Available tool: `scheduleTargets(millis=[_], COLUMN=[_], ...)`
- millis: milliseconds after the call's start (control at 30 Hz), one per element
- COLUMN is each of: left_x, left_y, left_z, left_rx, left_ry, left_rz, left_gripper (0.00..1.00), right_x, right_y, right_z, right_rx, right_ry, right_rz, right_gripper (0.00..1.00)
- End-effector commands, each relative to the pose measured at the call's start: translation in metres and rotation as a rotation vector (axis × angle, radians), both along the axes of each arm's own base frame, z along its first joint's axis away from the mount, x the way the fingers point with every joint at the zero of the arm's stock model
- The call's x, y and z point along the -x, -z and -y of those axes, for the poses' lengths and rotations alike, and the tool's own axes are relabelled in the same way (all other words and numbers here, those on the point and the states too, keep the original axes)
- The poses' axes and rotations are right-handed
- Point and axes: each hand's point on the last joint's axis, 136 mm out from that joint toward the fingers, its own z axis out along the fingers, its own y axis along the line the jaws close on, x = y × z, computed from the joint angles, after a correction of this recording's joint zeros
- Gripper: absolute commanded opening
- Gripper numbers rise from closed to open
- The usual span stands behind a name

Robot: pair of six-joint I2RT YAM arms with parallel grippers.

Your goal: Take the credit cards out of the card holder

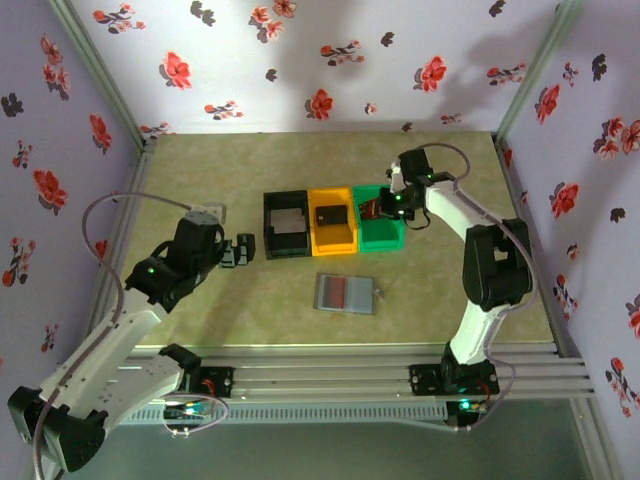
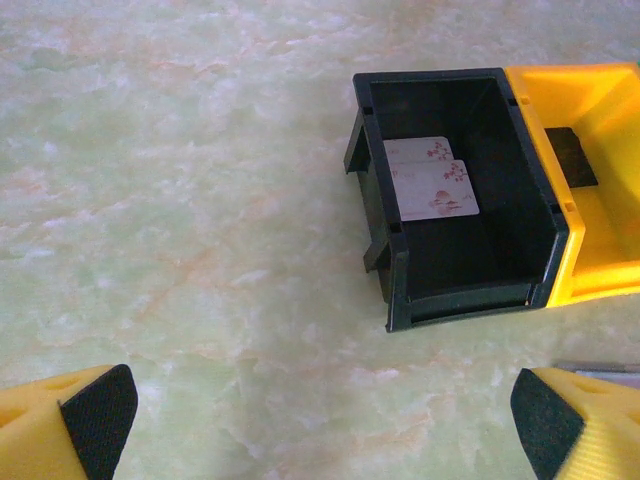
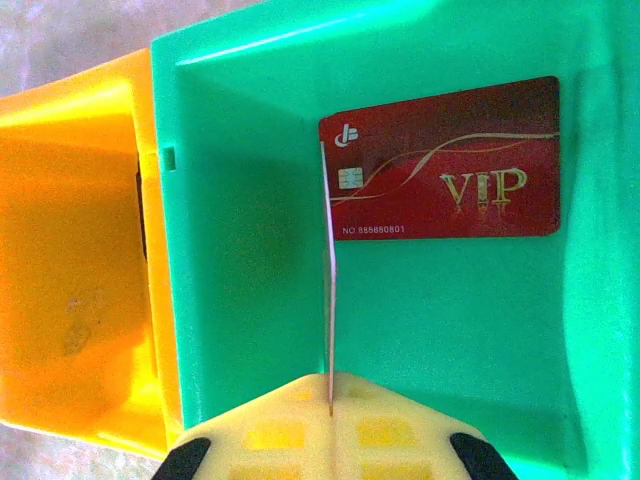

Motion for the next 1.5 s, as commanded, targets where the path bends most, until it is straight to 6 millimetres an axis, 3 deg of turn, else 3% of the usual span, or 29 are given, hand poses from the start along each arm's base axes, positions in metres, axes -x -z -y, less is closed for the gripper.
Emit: scheduleTargets(millis=[0,500,900,1467], left_x=[-0.002,-0.003,-0.004,-0.003], left_y=[0.004,0.008,0.009,0.009], left_z=[-0.005,-0.005,-0.005,-0.005], left_rx=[-0.038,-0.051,-0.055,-0.055], left_ry=[-0.01,-0.005,-0.005,-0.005], left_rz=[0.004,-0.008,-0.011,-0.015], left_gripper=[1.0,1.0,1.0,1.0], right_x=[-0.013,-0.017,-0.017,-0.016], right_y=[-0.005,0.016,0.02,0.016], right_z=[-0.002,-0.005,-0.004,0.001], right_rx=[-0.009,-0.002,0.012,0.039], right_ry=[-0.025,-0.039,-0.036,-0.024], right_rz=[0.033,-0.02,-0.037,-0.036], right_gripper=[0.0,0.0,0.0,0.19])
